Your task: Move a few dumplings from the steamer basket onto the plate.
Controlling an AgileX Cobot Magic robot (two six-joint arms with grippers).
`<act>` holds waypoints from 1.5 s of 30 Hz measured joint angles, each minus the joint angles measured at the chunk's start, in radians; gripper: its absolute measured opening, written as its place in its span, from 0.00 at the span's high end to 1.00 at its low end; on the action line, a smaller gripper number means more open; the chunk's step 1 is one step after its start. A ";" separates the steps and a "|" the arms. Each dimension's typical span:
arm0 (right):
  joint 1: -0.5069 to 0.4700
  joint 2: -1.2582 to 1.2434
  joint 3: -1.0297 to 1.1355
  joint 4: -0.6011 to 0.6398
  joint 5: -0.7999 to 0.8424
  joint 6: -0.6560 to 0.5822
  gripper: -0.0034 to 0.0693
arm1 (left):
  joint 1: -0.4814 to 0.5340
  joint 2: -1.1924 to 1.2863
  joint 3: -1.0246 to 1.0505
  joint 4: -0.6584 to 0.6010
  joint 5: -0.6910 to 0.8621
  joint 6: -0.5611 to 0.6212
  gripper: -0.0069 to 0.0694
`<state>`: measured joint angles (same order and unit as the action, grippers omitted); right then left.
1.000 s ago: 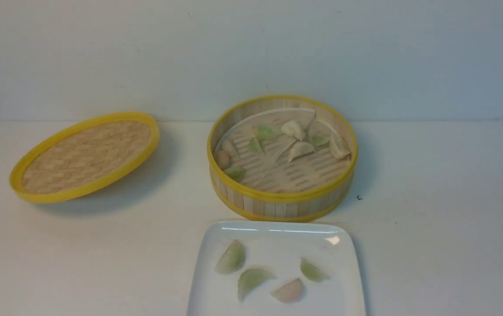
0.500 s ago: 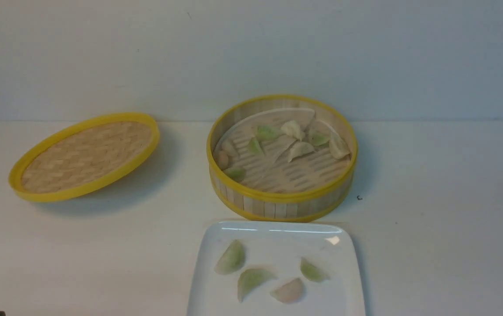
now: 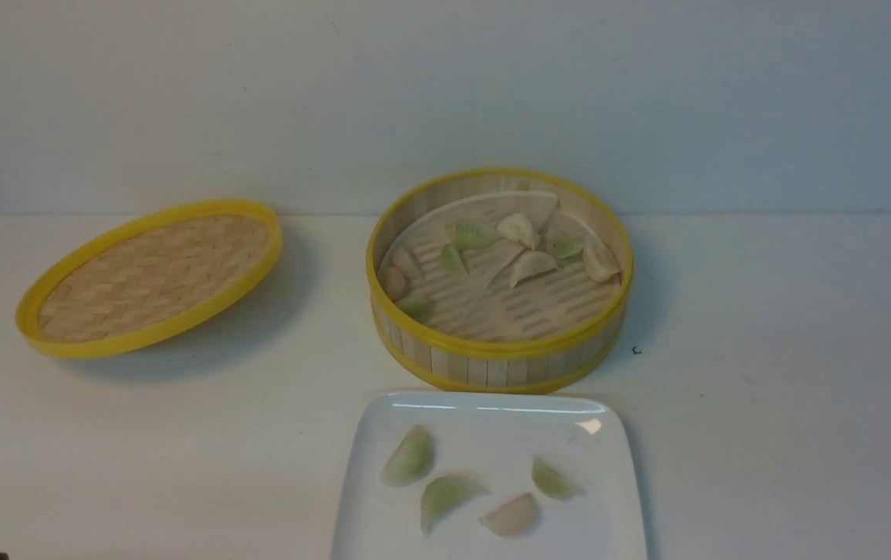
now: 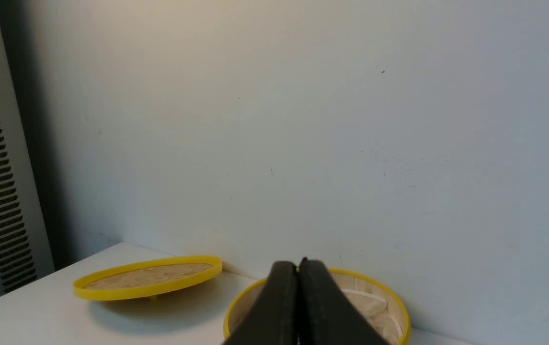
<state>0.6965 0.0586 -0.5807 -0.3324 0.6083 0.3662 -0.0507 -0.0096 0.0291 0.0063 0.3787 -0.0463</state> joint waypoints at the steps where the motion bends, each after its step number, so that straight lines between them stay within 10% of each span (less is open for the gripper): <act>1: 0.000 0.000 0.000 0.000 0.000 0.000 0.97 | 0.000 0.000 0.000 0.000 0.000 0.000 0.92; 16: 0.000 0.000 0.000 0.017 -0.004 0.000 0.97 | 0.000 0.000 0.000 0.000 0.000 0.000 0.92; 32: -0.012 -0.004 0.018 0.393 -0.092 -0.330 0.97 | 0.000 0.000 0.000 0.000 0.000 0.000 0.92; 45: -0.575 -0.062 0.390 0.346 -0.142 -0.338 0.97 | 0.000 -0.001 0.000 0.000 0.000 0.000 0.92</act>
<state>0.1212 -0.0035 -0.1903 0.0137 0.4667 0.0283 -0.0507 -0.0104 0.0291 0.0063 0.3791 -0.0463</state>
